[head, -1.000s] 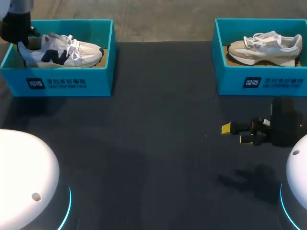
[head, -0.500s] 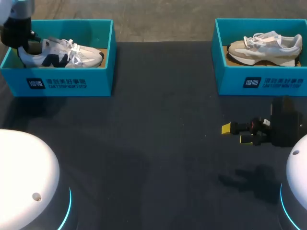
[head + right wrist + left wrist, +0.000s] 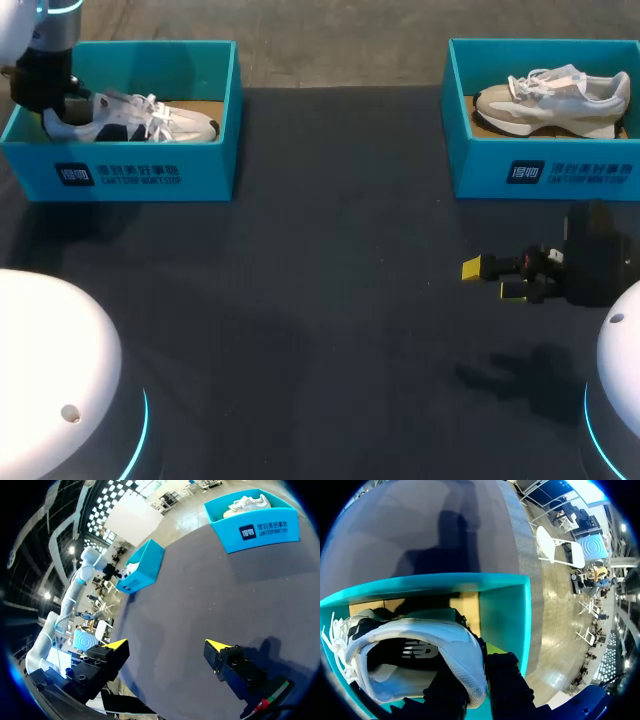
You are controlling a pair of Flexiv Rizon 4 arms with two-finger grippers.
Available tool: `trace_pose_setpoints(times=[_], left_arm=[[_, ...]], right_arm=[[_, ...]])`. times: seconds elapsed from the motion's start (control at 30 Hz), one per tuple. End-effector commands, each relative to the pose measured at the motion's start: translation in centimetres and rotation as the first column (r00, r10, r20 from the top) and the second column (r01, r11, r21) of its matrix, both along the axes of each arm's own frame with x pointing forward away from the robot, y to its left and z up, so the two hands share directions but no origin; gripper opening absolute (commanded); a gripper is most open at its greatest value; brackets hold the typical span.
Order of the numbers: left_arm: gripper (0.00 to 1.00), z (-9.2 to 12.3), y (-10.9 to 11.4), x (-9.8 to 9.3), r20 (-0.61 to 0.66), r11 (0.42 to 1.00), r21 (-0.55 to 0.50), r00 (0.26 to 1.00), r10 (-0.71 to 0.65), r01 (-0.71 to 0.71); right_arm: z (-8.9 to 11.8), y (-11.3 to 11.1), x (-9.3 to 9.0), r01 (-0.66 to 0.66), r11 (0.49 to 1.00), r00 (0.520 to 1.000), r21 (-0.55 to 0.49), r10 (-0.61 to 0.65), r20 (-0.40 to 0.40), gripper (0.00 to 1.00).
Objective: Take the shoe out of the shoebox, open the shoe tongue, remove and reinsert the insole, then place the shoe into the shoebox
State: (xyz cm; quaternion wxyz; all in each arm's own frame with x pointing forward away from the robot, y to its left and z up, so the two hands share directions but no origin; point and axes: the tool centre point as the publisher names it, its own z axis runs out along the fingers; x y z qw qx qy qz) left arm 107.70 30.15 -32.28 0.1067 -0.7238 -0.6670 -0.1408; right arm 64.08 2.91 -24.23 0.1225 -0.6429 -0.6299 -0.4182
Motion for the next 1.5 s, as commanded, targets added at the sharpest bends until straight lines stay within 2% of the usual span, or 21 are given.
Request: trace_pose_setpoints(times=[0.03, 1.27, 1.37, 1.5], left_arm=[[0.00, -0.5, 0.0, 0.4, -0.007, 1.000, 0.002, 1.000, 0.005, -0.005], [0.00, -4.5, 0.3, 0.5, -0.104, 1.000, 0.007, 0.994, 0.029, -0.029], [0.31, -4.5, 0.3, 0.5, -0.108, 1.000, 0.001, 0.994, 0.021, -0.021], [0.29, -4.4, 0.4, 0.3, -0.115, 1.000, -0.009, 0.993, 0.015, -0.016]], right_arm=[[0.2, -0.1, -0.3, 0.002, 1.000, 1.000, 0.000, -0.002, 0.002, 1.00], [0.2, -0.1, -0.3, 0.002, 1.000, 1.000, 0.000, -0.002, 0.002, 1.00], [0.2, -0.1, -0.3, 0.002, 1.000, 1.000, 0.000, -0.002, 0.002, 1.00], [0.2, -0.1, -0.3, 0.002, 1.000, 1.000, 0.000, -0.002, 0.002, 1.00]])
